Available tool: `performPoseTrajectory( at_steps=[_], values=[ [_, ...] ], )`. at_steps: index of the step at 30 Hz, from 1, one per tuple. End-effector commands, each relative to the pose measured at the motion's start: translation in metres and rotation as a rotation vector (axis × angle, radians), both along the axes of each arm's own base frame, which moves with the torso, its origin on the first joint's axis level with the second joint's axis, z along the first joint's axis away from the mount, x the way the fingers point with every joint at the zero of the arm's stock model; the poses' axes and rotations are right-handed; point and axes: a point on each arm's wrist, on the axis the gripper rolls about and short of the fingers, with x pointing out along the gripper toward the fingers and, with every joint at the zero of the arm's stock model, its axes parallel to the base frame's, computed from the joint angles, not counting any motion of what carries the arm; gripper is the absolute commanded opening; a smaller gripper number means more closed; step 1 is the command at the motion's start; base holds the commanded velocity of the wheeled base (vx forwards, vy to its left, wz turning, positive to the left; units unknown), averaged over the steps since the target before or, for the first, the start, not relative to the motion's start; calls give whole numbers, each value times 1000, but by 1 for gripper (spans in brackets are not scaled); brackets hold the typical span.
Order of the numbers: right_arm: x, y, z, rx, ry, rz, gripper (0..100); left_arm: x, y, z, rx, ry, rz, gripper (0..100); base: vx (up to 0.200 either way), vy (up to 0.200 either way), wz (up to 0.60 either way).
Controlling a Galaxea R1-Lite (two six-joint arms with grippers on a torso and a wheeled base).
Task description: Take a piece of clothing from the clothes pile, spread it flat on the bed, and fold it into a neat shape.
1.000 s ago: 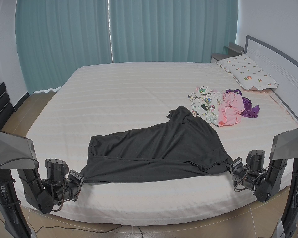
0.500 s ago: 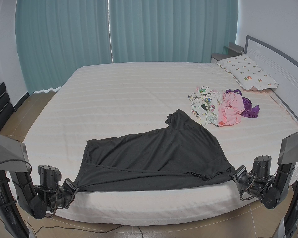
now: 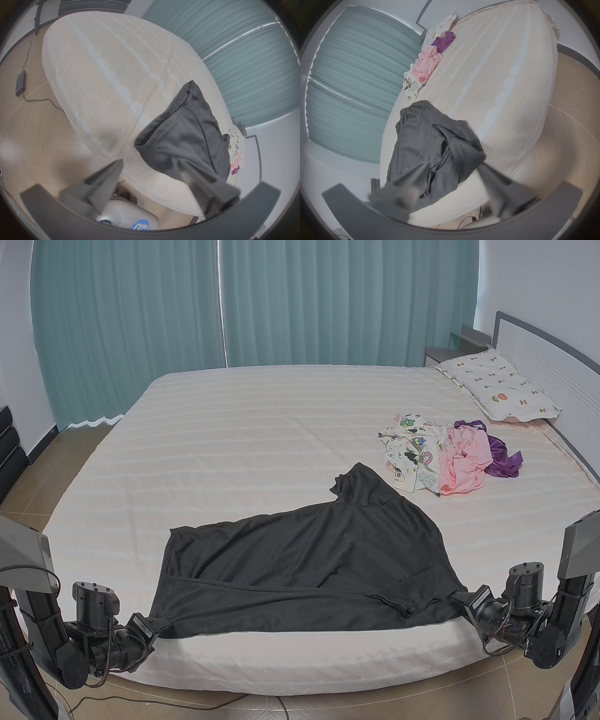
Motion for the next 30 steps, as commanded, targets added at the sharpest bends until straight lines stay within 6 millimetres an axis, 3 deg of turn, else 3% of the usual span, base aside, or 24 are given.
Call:
performPoseTrajectory(
  at_steps=[1, 8, 12, 19, 25, 30],
  values=[
    [-2, 0, -2, -15, 10, 9, 100, -1, 2, 2, 1, -10, 3, 100, 0, 0, 0],
    [-3, -24, 24, -91, -99, -34, 100, 9, 27, 33, 33, -182, 47, 100, 0, 0, 0],
    [-1, -35, 26, -126, -110, -61, 100, 20, 28, 45, 39, -197, 41, 100, 0, 0, 0],
    [12, -50, 38, -136, -184, -123, 100, 50, 28, 84, 15, -208, 27, 100, 0, 0, 0],
    [15, -51, 36, -129, -181, -126, 100, 54, 36, 79, -65, -191, -18, 100, 0, 0, 0],
    [14, -46, 35, -116, -179, -93, 100, 54, 43, 76, -101, -177, -29, 100, 200, 0, 0]
  ],
)
